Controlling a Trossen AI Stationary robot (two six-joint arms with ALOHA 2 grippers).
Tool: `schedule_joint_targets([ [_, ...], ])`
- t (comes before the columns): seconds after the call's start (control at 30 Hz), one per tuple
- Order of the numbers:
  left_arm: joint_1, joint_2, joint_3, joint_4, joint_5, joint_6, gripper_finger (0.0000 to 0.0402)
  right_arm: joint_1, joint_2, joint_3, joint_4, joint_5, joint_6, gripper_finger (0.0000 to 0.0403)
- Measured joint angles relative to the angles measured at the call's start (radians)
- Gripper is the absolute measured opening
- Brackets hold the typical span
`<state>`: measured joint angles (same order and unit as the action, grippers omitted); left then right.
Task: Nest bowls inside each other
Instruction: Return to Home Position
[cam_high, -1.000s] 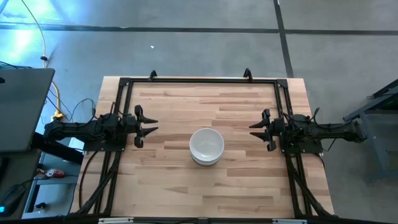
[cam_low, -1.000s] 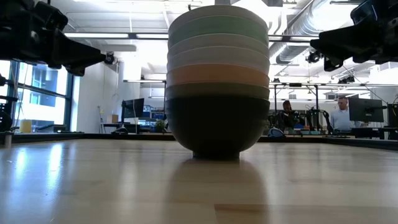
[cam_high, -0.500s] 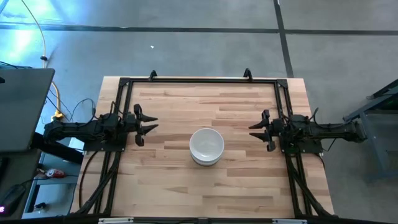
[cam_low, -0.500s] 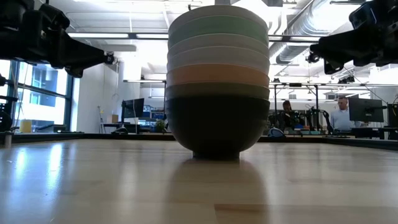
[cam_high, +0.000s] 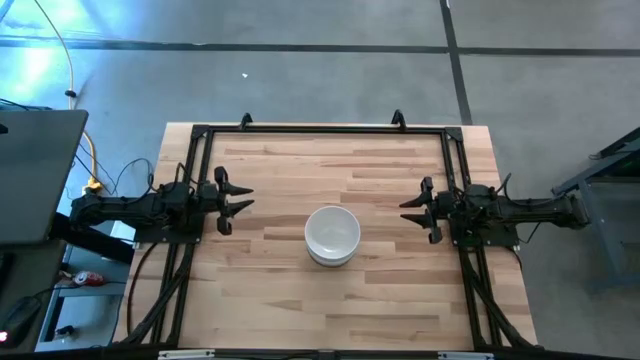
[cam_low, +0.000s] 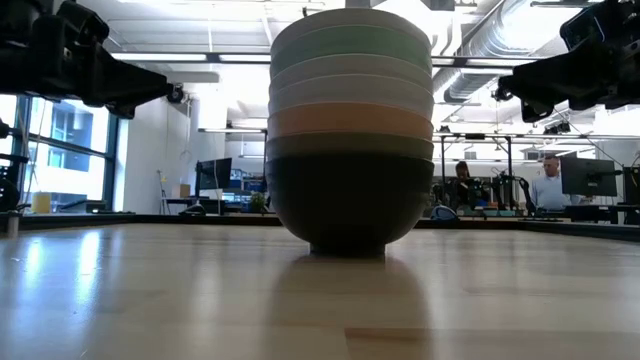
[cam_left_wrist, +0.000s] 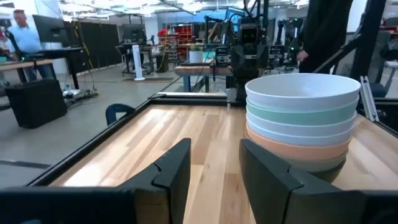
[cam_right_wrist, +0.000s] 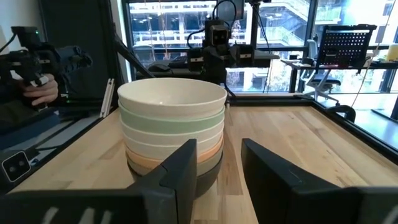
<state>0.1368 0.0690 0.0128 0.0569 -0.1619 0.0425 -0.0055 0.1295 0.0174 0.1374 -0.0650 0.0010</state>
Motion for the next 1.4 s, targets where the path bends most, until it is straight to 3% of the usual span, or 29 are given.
schedule_joint_targets([
  [0.37,0.0,0.0,0.0,0.001,0.107,0.022,0.0126,0.0,0.0,0.0,-0.018,0.0,0.0,0.0117],
  [1.4,0.0,0.0,0.0,0.0,0.106,0.013,0.0126,0.0,0.0,0.0,-0.045,-0.003,0.0,0.0117],
])
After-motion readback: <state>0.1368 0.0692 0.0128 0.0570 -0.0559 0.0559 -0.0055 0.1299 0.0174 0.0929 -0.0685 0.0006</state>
